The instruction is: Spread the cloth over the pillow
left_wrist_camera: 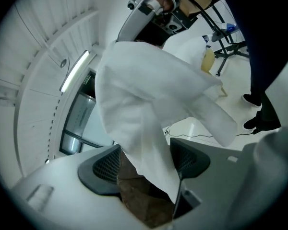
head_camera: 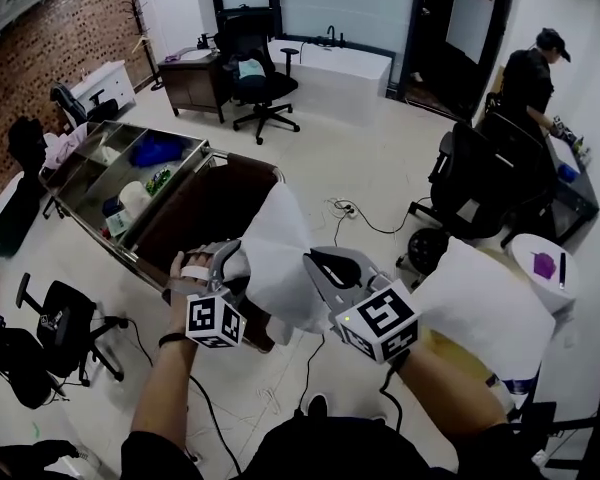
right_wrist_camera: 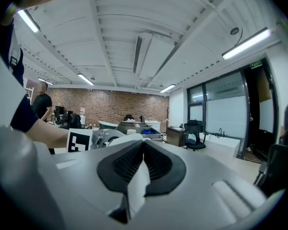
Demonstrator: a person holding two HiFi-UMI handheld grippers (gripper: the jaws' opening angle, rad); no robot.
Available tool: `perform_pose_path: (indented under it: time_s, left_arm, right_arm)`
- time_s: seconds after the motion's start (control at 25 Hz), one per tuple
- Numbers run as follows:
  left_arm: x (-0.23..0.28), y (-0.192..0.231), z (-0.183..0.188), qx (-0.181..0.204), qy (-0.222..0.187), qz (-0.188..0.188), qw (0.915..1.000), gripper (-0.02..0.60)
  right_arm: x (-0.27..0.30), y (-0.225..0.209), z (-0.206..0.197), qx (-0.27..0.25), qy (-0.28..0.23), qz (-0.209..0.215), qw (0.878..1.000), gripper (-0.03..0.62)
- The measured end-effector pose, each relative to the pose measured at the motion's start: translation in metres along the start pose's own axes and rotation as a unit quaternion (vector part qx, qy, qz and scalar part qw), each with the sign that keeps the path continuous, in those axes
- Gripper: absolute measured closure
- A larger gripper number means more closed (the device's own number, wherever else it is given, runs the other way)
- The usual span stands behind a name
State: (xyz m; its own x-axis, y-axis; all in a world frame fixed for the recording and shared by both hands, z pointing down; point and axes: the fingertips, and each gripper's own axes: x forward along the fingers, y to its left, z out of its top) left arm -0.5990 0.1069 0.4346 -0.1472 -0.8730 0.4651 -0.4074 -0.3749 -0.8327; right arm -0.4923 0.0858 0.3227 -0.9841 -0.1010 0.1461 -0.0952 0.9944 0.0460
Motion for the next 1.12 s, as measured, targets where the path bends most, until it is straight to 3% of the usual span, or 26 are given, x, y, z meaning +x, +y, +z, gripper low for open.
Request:
perform_pose_path:
  time_s: [0.12,0.2,0.28,0.44,0.56,0.8,1.12]
  left_arm:
    - [0.009,-0.003,0.013,0.006,-0.014,-0.008,0.9999,0.370]
    - [0.013,0.000,0.022,0.008,-0.019,-0.004,0.9998,0.500]
    - [0.016,0.006,0.027,0.002,-0.021,-0.002,0.9998,0.564]
    - [0.016,0.022,0.034,-0.023,-0.020,0.002,0.9995,0.577]
    - [0.017,0.036,0.043,-0.028,-0.016,0.006,0.9995,0.578]
    - [0.023,0.040,0.071,0.025,-0.008,-0.015,0.9995,0.578]
    - [0.013,0.078,0.126,0.053,-0.036,0.014,0.9979,0.580]
  right_arm:
    - [-0.006,-0.005,-0.005,0.001,0.007,-0.002,1.000,0.583]
    - [-0.010,-0.010,-0.009,0.003,0.011,-0.007,1.000,0.583]
    - [-0.015,-0.019,-0.016,0.007,0.014,-0.018,1.000,0.583]
    - [-0.025,-0.040,-0.039,0.017,0.037,-0.044,0.998,0.571]
    - [-0.033,-0.054,-0.056,0.040,0.046,-0.059,0.996,0.500]
    - [-0.060,-0.066,-0.073,0.067,0.042,-0.088,0.993,0.467]
    - [-0.066,-0.016,-0.124,0.103,0.074,-0.059,0.990,0.442]
